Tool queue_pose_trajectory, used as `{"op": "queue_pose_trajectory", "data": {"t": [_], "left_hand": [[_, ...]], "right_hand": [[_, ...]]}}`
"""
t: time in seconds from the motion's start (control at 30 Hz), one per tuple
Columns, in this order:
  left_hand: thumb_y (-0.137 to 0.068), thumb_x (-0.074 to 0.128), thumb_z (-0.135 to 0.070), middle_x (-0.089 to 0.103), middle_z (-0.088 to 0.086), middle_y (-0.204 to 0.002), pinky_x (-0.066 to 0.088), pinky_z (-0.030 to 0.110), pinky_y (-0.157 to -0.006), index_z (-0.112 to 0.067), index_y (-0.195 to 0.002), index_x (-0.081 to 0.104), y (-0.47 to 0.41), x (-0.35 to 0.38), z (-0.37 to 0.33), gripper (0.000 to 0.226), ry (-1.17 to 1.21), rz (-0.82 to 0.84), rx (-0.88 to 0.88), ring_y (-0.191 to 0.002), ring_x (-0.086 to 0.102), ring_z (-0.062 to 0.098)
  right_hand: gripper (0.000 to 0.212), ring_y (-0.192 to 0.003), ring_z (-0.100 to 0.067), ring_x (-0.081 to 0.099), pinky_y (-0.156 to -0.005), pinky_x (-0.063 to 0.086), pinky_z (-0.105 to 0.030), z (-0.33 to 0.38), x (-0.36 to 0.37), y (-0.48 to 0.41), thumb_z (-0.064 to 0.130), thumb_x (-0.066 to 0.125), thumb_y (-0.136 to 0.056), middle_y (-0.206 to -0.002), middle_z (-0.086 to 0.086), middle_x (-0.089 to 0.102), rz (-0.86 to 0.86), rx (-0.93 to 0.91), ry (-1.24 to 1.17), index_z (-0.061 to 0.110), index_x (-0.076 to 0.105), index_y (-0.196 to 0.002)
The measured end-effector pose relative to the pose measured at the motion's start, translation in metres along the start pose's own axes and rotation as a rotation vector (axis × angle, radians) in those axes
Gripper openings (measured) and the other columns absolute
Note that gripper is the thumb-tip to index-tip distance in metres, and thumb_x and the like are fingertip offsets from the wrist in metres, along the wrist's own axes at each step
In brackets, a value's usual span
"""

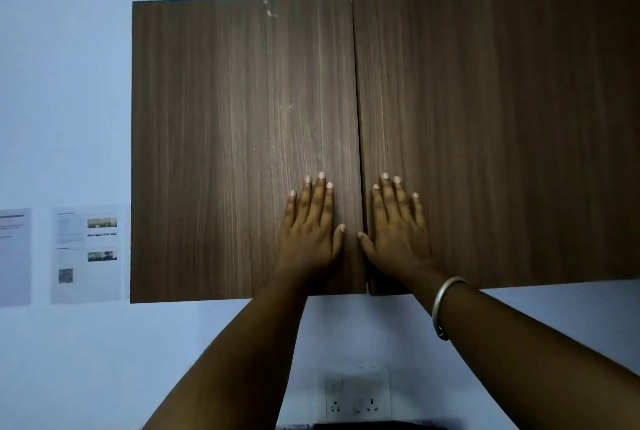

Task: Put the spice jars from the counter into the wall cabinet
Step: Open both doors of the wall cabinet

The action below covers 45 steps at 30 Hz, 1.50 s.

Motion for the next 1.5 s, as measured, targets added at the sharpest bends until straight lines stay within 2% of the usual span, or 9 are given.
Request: {"op": "queue_pose_trajectory", "data": {"t": [0.3, 0.7, 0.87, 1.03, 1.1, 1.23, 1.37, 1.43, 1.5], "left_hand": [[-0.102, 0.028, -0.050, 0.000, 0.014, -0.172, 0.003, 0.054, -0.128, -0.008, -0.164, 0.009, 0.002, 0.005, -0.001, 0.077, -0.015, 0.019, -0.001, -0.160, -0.003, 0.031], [-0.102, 0.018, -0.049, -0.001, 0.004, -0.173, -0.005, 0.055, -0.127, -0.018, -0.165, 0.010, -0.004, 0.003, -0.033, 0.070, 0.188, 0.044, 0.034, -0.159, -0.013, 0.027], [-0.102, 0.020, -0.045, 0.015, 0.008, -0.171, 0.003, 0.054, -0.127, -0.017, -0.161, 0.024, -0.018, -0.032, -0.068, 0.065, 0.419, -0.127, 0.198, -0.160, 0.003, 0.030], [-0.101, 0.040, -0.024, 0.026, 0.026, -0.165, 0.025, 0.033, -0.125, 0.005, -0.155, 0.028, -0.010, -0.073, -0.129, 0.063, 1.045, -0.337, 0.303, -0.157, 0.023, 0.020], [-0.100, 0.045, -0.019, 0.029, 0.028, -0.164, 0.033, 0.048, -0.122, 0.011, -0.154, 0.028, -0.008, -0.089, -0.163, 0.064, 1.246, -0.416, 0.343, -0.155, 0.027, 0.030], [-0.105, 0.043, -0.031, 0.026, 0.028, -0.164, 0.043, 0.062, -0.110, 0.016, -0.153, 0.025, -0.006, -0.122, -0.238, 0.069, 1.521, -0.455, 0.417, -0.153, 0.029, 0.040], [-0.106, 0.029, -0.053, 0.031, 0.027, -0.163, 0.042, 0.050, -0.116, 0.013, -0.152, 0.033, -0.004, -0.144, -0.319, 0.080, 1.598, -0.398, 0.507, -0.153, 0.032, 0.033], [-0.106, 0.024, -0.056, 0.030, 0.024, -0.165, 0.044, 0.047, -0.115, 0.009, -0.152, 0.038, -0.008, -0.151, -0.360, 0.081, 1.583, -0.391, 0.544, -0.154, 0.031, 0.027], [-0.106, 0.031, -0.051, 0.029, 0.022, -0.165, 0.043, 0.047, -0.115, 0.006, -0.152, 0.039, -0.014, -0.157, -0.403, 0.074, 1.545, -0.417, 0.566, -0.155, 0.029, 0.027]], "right_hand": [[0.093, -0.159, -0.033, -0.003, -0.126, 0.009, -0.058, 0.008, 0.011, -0.005, 0.065, 0.036, -0.095, -0.172, -0.016, -0.005, -0.004, 0.060, 0.025, 0.010, 0.005, -0.164], [0.087, -0.158, -0.030, -0.015, -0.125, 0.007, -0.060, 0.006, -0.004, 0.001, 0.054, 0.035, -0.102, -0.169, -0.012, -0.021, 0.080, 0.091, 0.014, 0.016, -0.021, -0.156], [0.093, -0.160, -0.025, -0.001, -0.126, 0.019, -0.053, 0.000, -0.052, 0.029, 0.038, 0.061, -0.095, -0.173, -0.008, -0.003, -0.058, 0.157, -0.132, 0.013, 0.003, -0.163], [0.063, -0.155, -0.023, 0.026, -0.124, 0.027, -0.040, -0.019, -0.126, 0.075, 0.034, 0.038, -0.102, -0.168, -0.007, 0.027, -0.265, 0.239, -0.332, 0.013, 0.029, -0.160], [0.059, -0.149, -0.022, 0.039, -0.119, 0.033, -0.033, -0.037, -0.160, 0.095, 0.023, 0.050, -0.099, -0.162, -0.006, 0.040, -0.331, 0.248, -0.368, 0.011, 0.041, -0.155], [0.065, -0.131, -0.017, 0.060, -0.105, 0.051, -0.028, -0.084, -0.228, 0.138, 0.025, 0.062, -0.086, -0.147, -0.005, 0.059, -0.440, 0.278, -0.361, 0.011, 0.052, -0.149], [0.067, -0.117, 0.004, 0.053, -0.095, 0.036, 0.006, -0.141, -0.272, 0.170, 0.014, 0.065, -0.084, -0.134, 0.003, 0.058, -0.540, 0.349, -0.227, 0.007, 0.051, -0.149], [0.064, -0.117, -0.002, 0.059, -0.099, 0.042, -0.002, -0.177, -0.289, 0.184, 0.017, 0.061, -0.090, -0.140, 0.003, 0.057, -0.558, 0.396, -0.189, 0.011, 0.048, -0.152], [0.062, -0.116, -0.008, 0.065, -0.102, 0.052, -0.021, -0.212, -0.304, 0.196, 0.026, 0.055, -0.094, -0.144, 0.001, 0.060, -0.543, 0.428, -0.211, 0.017, 0.045, -0.154]]}}
Point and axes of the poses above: each hand's wrist, its own y-axis away from the middle knuckle, its own x-axis out of the palm, z = x × y, the point moved 3 cm from there along -y, towards the middle knuckle
